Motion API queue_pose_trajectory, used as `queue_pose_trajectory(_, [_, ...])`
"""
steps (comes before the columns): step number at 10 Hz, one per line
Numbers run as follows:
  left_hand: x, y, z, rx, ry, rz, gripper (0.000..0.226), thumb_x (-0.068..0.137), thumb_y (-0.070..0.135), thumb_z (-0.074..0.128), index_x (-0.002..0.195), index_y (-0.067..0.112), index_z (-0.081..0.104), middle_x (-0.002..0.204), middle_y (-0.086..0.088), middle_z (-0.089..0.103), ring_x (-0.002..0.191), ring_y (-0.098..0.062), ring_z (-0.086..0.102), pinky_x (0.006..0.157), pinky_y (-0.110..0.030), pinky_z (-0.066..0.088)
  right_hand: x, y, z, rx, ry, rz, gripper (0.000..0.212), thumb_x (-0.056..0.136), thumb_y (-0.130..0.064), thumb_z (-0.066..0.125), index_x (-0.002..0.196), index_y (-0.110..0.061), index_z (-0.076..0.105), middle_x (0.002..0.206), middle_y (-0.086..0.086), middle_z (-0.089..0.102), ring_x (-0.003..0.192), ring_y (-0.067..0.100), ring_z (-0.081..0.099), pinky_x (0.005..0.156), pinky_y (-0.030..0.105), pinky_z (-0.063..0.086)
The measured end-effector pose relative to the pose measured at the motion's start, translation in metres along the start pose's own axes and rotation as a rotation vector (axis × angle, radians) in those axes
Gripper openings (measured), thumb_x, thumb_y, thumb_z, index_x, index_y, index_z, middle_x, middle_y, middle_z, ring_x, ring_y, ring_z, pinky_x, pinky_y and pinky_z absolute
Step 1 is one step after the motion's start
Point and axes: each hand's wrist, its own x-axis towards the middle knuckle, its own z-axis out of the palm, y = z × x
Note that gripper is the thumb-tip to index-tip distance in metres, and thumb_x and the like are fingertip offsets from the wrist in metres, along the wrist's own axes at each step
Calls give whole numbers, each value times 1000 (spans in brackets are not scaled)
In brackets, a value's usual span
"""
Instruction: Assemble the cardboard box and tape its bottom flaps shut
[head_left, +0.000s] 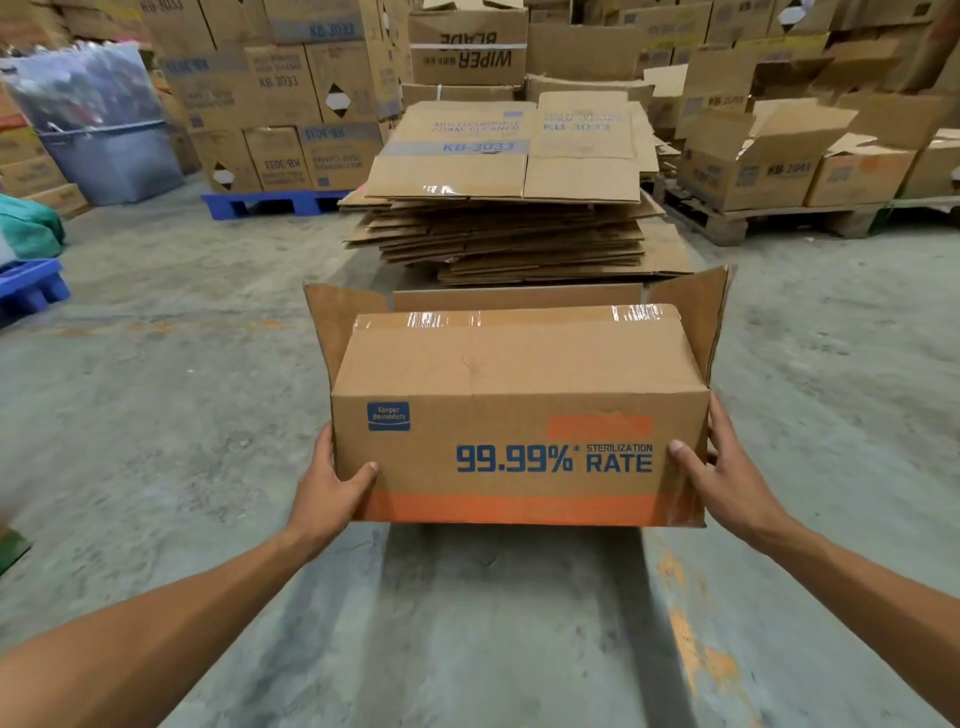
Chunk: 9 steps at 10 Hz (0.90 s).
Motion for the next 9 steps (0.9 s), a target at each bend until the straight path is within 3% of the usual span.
queue_pose_trajectory(1, [4, 1, -1, 27, -15, -21, 72, 92, 16, 62, 150, 30, 23, 132, 16, 45, 118, -14, 49, 105, -41, 43, 1, -3, 5, -18, 38, 39, 75, 100, -32, 50, 152, -49, -1, 154, -1, 39, 131, 30, 50, 100, 59, 46])
queue_pose_trajectory(2, [2, -4, 0, 88, -48, -39, 69, 94, 15, 58, 150, 32, 21, 132, 15, 45, 122, -22, 52, 106, -48, 42, -1, -3, 11, -22, 76, 94, 74, 101, -29, 49, 152, -47, 0, 151, 0, 43, 128, 32, 52, 94, 57, 52])
queue_pose_trajectory(3, [-5, -11, 5, 95, -76, -65, 68, 94, 14, 57, 148, 34, 22, 137, 10, 48, 124, -24, 53, 107, -49, 42, -10, 0, 19, -25, 85, 150, 75, 101, -25, 50, 153, -45, -1, 150, 3, 45, 129, 34, 51, 97, 60, 48])
queue_pose_trajectory(5, [-7, -14, 9, 124, -144, -200, 73, 91, 6, 55, 150, 24, 16, 136, 3, 48, 112, -16, 48, 102, -36, 41, -22, 19, 26, -74, -19, 259, 85, 97, -26, 56, 152, -43, -6, 153, 3, 41, 129, 33, 50, 104, 53, 45])
queue_pose_trajectory(6, [-5, -21, 6, 183, -244, -280, 75, 88, 8, 58, 151, 20, 20, 138, 2, 48, 111, -16, 46, 93, -31, 39, -21, 30, 31, 0, -62, 390, 72, 98, -32, 52, 154, -35, 6, 151, 1, 42, 127, 29, 49, 105, 49, 43])
queue_pose_trajectory(7, [-11, -33, 1, 313, -382, -365, 79, 86, 15, 61, 153, 21, 20, 154, -4, 36, 128, -24, 43, 100, -34, 38, -24, 27, 36, 129, -62, 596, 51, 102, -37, 46, 148, -29, 27, 146, 3, 45, 125, 32, 49, 101, 50, 46])
queue_pose_trajectory(8, [-18, -43, -4, 348, -503, -395, 92, 88, 17, 63, 156, 25, 1, 164, -2, 13, 148, -26, 19, 113, -40, 27, -33, 31, 38, 101, -59, 621, 51, 102, -40, 44, 149, -29, 27, 151, 6, 39, 125, 35, 48, 99, 50, 47])
queue_pose_trajectory(9, [-19, -35, 0, 424, -499, -375, 88, 91, 20, 61, 156, 23, 1, 163, -5, 15, 146, -30, 25, 114, -43, 30, -38, 25, 42, 123, -83, 626, 56, 101, -39, 44, 152, -29, 20, 149, 5, 41, 107, 28, 53, 100, 50, 45])
